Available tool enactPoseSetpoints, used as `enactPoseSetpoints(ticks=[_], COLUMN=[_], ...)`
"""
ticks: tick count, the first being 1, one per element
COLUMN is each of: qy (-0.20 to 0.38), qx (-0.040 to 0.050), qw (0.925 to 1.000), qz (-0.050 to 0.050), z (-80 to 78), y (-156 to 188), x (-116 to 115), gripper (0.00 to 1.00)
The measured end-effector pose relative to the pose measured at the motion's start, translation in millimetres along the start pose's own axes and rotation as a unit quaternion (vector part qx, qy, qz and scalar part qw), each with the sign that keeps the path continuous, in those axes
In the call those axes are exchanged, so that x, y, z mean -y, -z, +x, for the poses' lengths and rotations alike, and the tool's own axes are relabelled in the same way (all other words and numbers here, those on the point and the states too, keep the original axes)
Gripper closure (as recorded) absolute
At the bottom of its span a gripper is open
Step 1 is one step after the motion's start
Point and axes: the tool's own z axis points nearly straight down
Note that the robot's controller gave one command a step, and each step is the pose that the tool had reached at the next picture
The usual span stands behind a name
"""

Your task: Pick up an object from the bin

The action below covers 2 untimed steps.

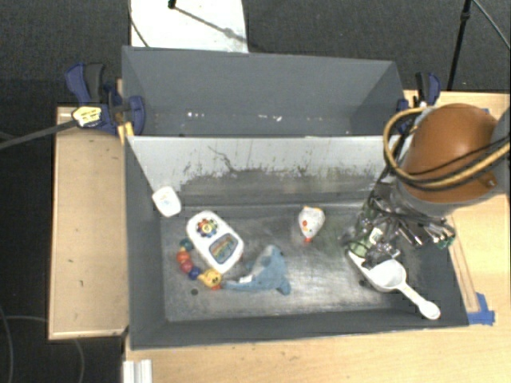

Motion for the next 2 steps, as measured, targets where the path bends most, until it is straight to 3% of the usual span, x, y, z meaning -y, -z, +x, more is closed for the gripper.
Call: enactPoseSetpoints(ticks=[1,2], qy=[0.006,0.006], qx=[0.0094,-0.0008], qw=[0.9999,1.0000], qz=[0.008,-0.001], z=[18.2,19.0], y=[10.1,22.8], x=[19.4,16.6], gripper=[1.00,1.00])
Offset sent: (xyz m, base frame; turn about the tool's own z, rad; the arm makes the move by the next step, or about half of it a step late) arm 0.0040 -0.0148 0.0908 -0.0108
